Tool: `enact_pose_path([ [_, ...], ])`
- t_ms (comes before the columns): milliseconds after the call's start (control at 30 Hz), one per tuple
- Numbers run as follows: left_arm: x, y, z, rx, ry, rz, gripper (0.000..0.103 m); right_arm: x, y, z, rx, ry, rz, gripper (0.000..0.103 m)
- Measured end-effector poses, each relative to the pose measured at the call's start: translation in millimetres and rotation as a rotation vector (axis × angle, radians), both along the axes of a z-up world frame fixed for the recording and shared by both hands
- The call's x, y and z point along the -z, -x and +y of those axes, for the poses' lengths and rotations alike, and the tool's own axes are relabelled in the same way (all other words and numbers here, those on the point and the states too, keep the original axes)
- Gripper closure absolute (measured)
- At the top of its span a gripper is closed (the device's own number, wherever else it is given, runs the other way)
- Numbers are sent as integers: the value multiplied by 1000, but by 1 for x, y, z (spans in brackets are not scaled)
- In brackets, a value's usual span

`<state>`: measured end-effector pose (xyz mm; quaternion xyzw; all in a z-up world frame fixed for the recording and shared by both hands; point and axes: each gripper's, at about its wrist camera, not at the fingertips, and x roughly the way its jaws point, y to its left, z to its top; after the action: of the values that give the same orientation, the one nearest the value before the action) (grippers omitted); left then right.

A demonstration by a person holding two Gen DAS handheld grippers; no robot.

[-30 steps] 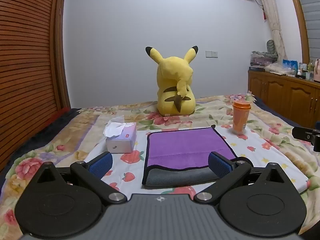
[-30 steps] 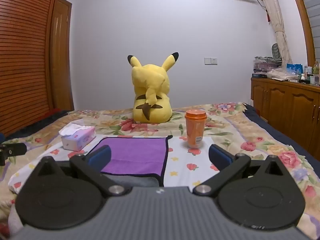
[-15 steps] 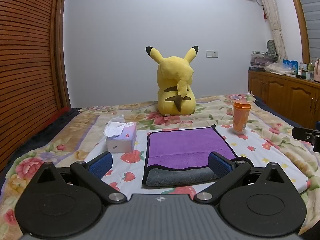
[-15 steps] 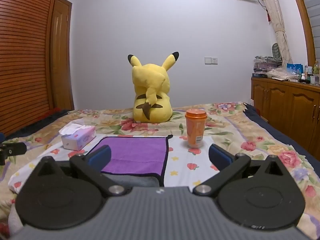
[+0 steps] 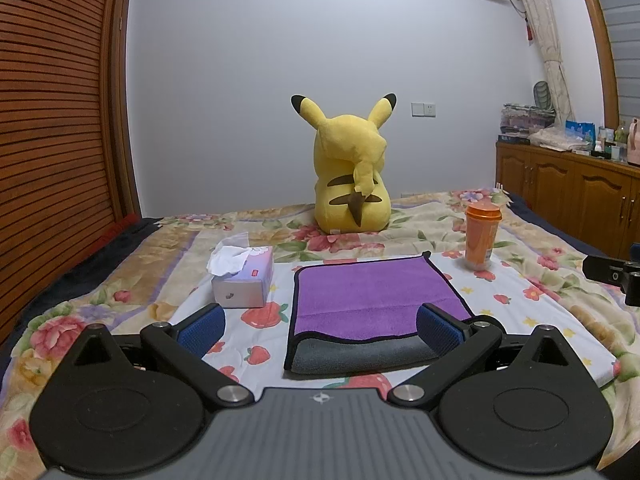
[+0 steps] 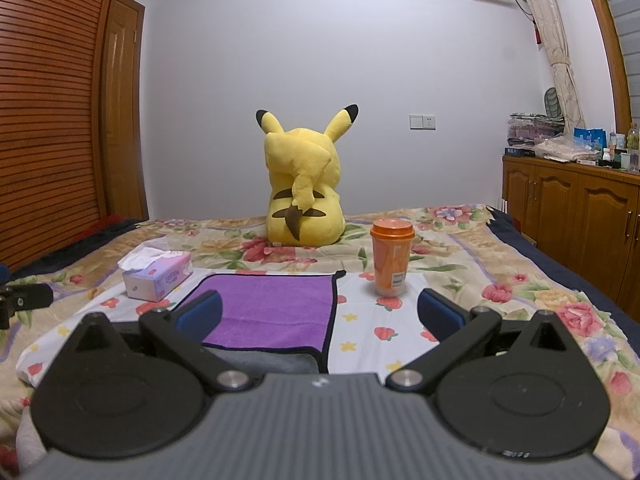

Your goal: Fold towel

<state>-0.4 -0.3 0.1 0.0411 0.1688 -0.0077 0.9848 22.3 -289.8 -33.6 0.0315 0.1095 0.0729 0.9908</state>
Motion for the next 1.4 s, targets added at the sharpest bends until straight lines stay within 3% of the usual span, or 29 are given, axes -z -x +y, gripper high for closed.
enact_pose_path([
  [1400,0,0,0,0,-1,-2,0,-2,2,4,-1,7,0,0],
])
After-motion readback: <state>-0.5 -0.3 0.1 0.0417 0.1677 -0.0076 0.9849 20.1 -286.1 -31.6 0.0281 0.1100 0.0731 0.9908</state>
